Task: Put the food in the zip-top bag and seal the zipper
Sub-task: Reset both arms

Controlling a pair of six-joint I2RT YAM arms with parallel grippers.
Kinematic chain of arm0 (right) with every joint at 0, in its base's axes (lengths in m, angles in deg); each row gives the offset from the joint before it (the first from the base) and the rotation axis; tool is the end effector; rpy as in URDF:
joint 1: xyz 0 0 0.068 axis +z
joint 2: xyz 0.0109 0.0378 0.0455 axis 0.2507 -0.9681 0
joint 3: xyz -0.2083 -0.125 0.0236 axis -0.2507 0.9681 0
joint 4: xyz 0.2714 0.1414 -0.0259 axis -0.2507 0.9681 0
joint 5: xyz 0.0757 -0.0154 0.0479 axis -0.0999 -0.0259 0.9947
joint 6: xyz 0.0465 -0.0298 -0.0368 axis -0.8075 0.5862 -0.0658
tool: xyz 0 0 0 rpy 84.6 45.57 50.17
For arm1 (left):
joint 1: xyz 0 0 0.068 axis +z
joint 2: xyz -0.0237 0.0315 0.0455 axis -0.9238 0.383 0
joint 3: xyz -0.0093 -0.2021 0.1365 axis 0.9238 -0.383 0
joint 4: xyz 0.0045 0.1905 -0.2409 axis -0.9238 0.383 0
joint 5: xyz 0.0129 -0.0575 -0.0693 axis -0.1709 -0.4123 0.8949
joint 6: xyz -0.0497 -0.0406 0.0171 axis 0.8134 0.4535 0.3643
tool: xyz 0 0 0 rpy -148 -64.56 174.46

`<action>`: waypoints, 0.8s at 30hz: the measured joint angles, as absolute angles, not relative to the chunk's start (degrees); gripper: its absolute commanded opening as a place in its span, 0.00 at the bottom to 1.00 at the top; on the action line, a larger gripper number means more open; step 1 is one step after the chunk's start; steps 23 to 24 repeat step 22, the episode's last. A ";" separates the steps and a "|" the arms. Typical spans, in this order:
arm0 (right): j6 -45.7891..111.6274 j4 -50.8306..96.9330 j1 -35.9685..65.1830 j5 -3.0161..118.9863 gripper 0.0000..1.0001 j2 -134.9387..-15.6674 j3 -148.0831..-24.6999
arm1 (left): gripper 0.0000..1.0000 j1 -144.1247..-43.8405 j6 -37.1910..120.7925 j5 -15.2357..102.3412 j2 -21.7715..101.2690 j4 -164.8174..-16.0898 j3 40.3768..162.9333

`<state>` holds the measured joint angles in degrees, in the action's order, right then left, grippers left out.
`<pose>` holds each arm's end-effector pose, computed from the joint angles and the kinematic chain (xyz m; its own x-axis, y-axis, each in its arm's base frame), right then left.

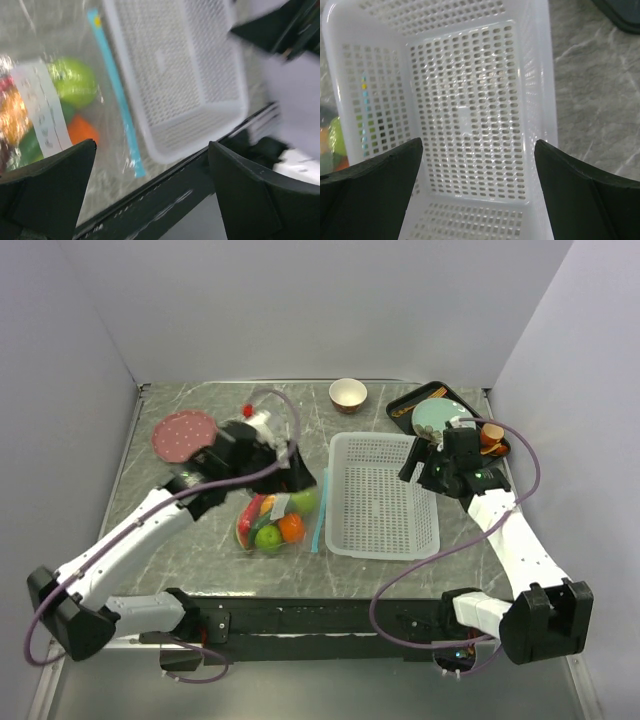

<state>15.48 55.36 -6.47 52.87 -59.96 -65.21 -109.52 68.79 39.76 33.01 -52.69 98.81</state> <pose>0.3104 0.0462 0.2403 -0.6996 0.3156 -0.6411 0.1274 0.9379 0.3227 0.2431 -0.2247 0.3224 -0.7789 -0.1347 -0.6126 0.2934 0.7849 -0.5457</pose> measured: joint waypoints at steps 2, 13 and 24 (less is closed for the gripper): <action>16.03 56.15 -6.82 54.57 1.00 -59.63 -65.37 | 0.99 -101.74 68.72 46.49 30.89 -56.27 98.21; 15.35 56.69 -7.71 47.38 1.00 -49.95 -65.41 | 0.99 -91.23 69.99 23.02 25.60 -58.35 94.59; 13.80 54.79 -7.82 36.04 1.00 -39.70 -60.56 | 0.99 -91.14 67.37 5.12 13.47 -64.56 82.65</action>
